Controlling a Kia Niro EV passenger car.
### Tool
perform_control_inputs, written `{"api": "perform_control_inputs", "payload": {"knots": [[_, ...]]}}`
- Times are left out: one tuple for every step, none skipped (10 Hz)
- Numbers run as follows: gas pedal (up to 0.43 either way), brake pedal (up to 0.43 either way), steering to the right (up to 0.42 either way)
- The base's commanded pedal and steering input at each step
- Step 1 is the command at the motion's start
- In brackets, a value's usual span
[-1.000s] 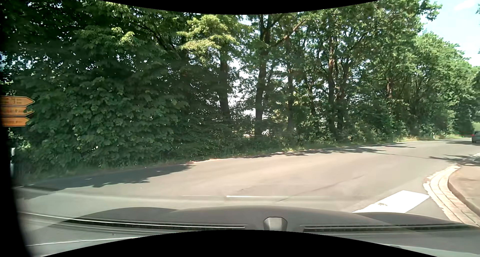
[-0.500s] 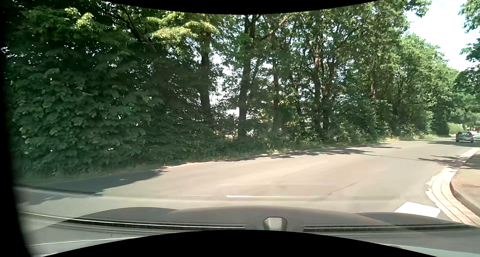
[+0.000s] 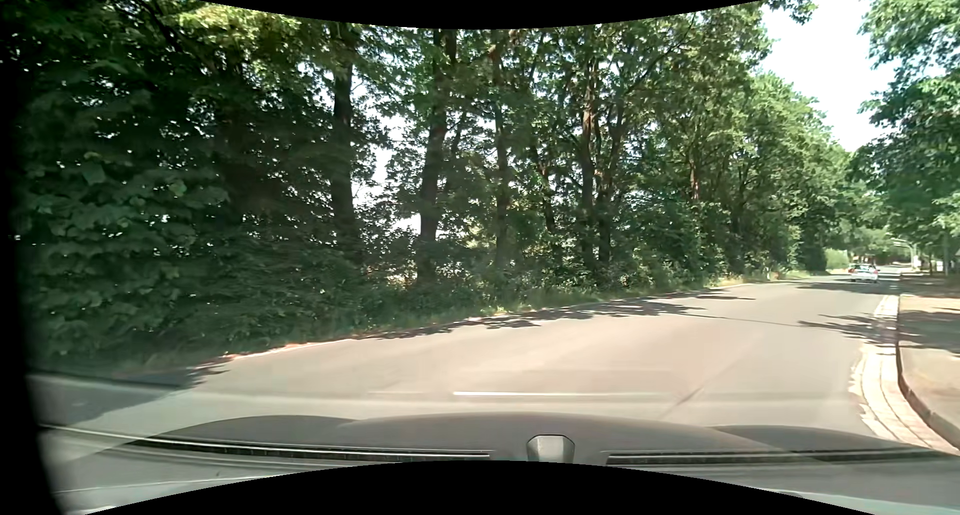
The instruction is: Follow the waypoints while adhering to traffic rules and regulations
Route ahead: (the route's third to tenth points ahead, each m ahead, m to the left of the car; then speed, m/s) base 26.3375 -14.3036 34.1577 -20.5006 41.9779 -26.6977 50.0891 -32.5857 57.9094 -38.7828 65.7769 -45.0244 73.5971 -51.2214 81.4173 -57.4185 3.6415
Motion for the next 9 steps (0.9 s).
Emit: {"api": "perform_control_inputs", "payload": {"knots": [[0.378, 0.006, 0.310], [0.378, 0.006, 0.312], [0.378, 0.006, 0.314], [0.378, 0.006, 0.317], [0.378, 0.012, 0.320], [0.378, 0.006, 0.323], [0.378, 0.006, 0.323], [0.370, 0.006, 0.323], [0.370, 0.006, 0.322]]}}
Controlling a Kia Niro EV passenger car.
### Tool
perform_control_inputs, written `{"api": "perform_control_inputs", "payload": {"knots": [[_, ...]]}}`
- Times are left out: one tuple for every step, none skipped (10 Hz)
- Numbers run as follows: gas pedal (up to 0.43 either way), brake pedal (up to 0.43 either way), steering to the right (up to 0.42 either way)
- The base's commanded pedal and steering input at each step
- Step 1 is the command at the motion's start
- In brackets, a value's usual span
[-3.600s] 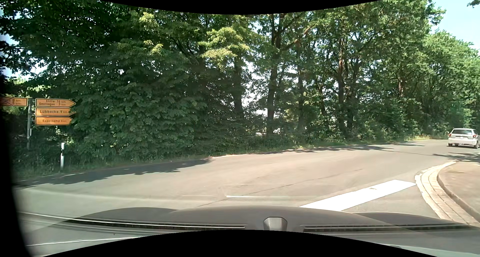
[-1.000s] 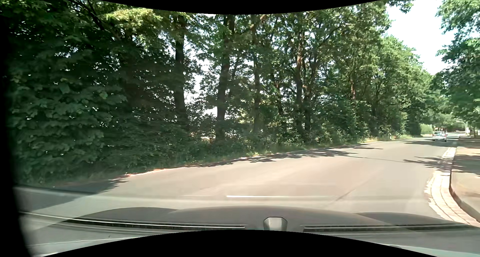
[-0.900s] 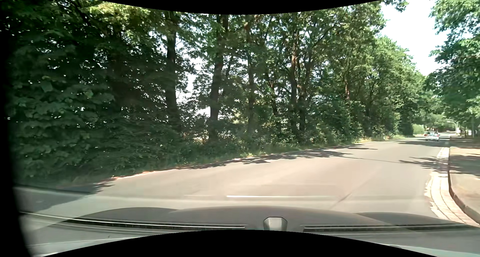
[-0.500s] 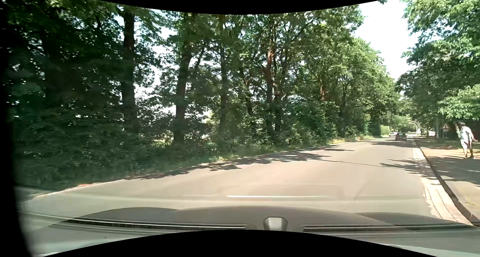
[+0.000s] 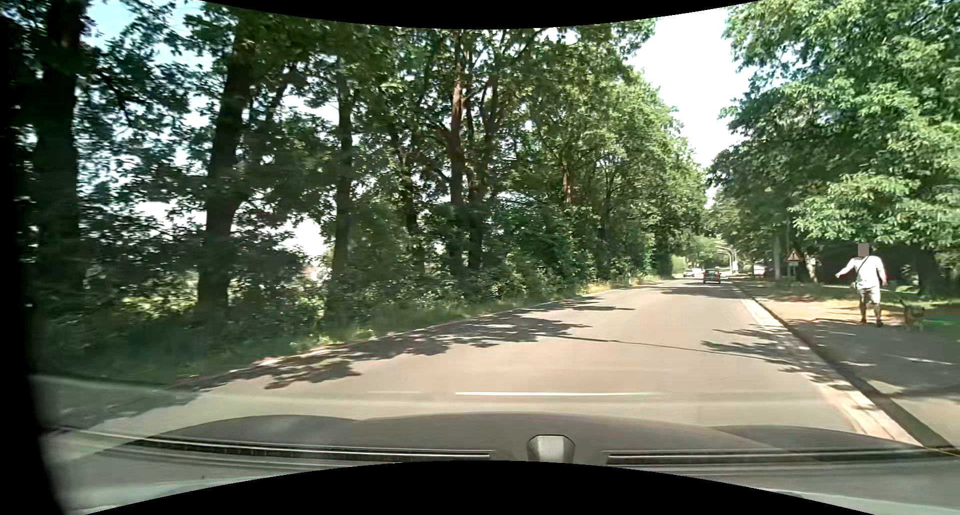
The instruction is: Follow the waypoints while adhering to traffic rules and regulations
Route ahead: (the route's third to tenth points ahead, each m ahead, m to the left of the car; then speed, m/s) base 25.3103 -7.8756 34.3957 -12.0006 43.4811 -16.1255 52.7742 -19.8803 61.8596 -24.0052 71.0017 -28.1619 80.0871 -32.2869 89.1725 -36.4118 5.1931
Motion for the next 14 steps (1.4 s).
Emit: {"api": "perform_control_inputs", "payload": {"knots": [[0.358, 0.006, 0.317], [0.358, 0.006, 0.311], [0.358, 0.006, 0.301], [0.358, 0.006, 0.286], [0.350, 0.006, 0.267], [0.350, 0.006, 0.252], [0.339, 0.006, 0.232], [0.339, 0.006, 0.209], [0.319, 0.006, 0.191], [0.319, 0.006, 0.165], [0.319, 0.006, 0.135], [0.319, 0.000, 0.107], [0.311, 0.006, 0.084], [0.280, 0.006, 0.061]]}}
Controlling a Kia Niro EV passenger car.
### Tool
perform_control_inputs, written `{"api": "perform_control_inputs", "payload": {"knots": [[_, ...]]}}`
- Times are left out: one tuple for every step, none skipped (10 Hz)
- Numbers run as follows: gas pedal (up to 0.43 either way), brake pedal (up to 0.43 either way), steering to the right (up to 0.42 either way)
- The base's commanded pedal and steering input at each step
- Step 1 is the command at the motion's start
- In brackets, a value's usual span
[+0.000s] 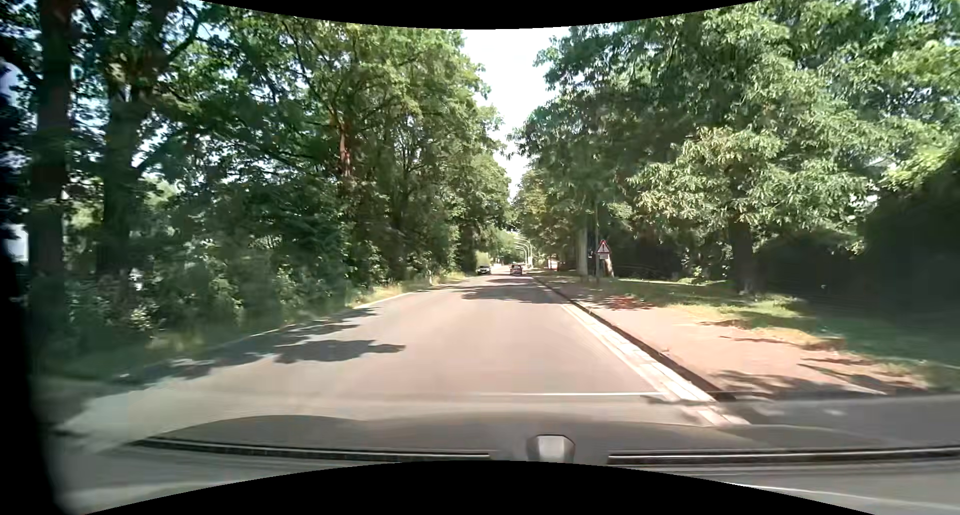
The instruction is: Follow the waypoints while adhering to traffic rules and regulations
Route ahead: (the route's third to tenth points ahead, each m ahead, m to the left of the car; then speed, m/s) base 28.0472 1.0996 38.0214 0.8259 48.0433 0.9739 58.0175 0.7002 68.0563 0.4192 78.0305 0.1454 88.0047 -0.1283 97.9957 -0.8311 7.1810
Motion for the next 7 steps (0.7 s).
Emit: {"api": "perform_control_inputs", "payload": {"knots": [[0.280, 0.012, 0.042], [0.280, 0.006, 0.027], [0.268, 0.006, 0.005], [0.268, 0.006, -0.006], [0.268, 0.006, -0.010], [0.268, 0.006, -0.007], [0.268, 0.006, -0.005]]}}
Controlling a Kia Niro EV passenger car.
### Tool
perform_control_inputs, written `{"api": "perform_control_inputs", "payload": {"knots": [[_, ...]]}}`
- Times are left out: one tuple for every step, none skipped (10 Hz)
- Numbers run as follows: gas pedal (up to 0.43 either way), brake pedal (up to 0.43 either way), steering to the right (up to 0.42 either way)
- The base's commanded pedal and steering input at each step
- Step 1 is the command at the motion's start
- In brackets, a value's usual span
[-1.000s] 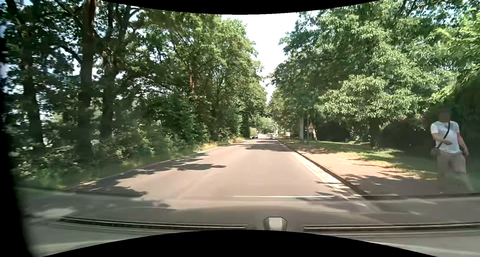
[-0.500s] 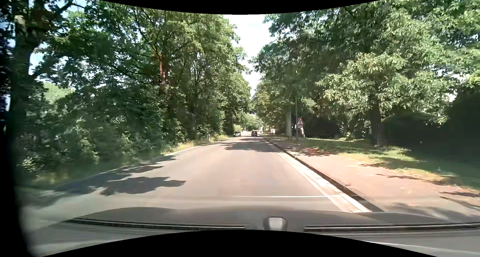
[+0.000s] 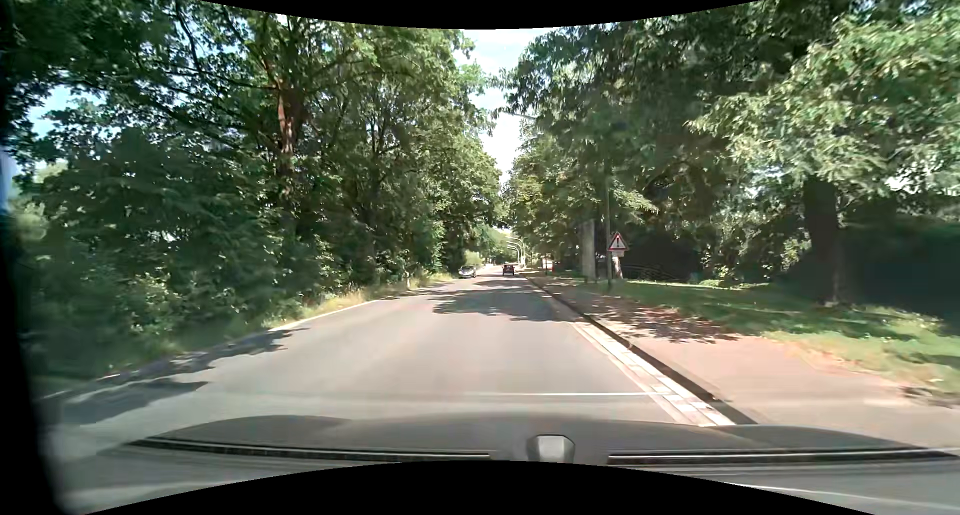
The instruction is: Follow the waypoints while adhering to traffic rules and regulations
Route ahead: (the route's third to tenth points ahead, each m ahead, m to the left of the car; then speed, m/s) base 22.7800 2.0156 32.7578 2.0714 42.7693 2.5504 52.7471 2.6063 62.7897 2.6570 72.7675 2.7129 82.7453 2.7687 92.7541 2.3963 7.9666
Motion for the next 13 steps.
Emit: {"api": "perform_control_inputs", "payload": {"knots": [[0.268, 0.006, -0.004], [0.268, 0.006, -0.003], [0.268, 0.006, -0.001], [0.268, 0.006, -0.002], [0.268, 0.006, -0.002], [0.268, 0.006, -0.004], [0.260, 0.006, -0.005], [0.260, 0.006, -0.005], [0.260, 0.006, -0.005], [0.248, 0.006, -0.004], [0.248, 0.006, -0.004], [0.248, 0.006, -0.004], [0.248, 0.006, -0.004]]}}
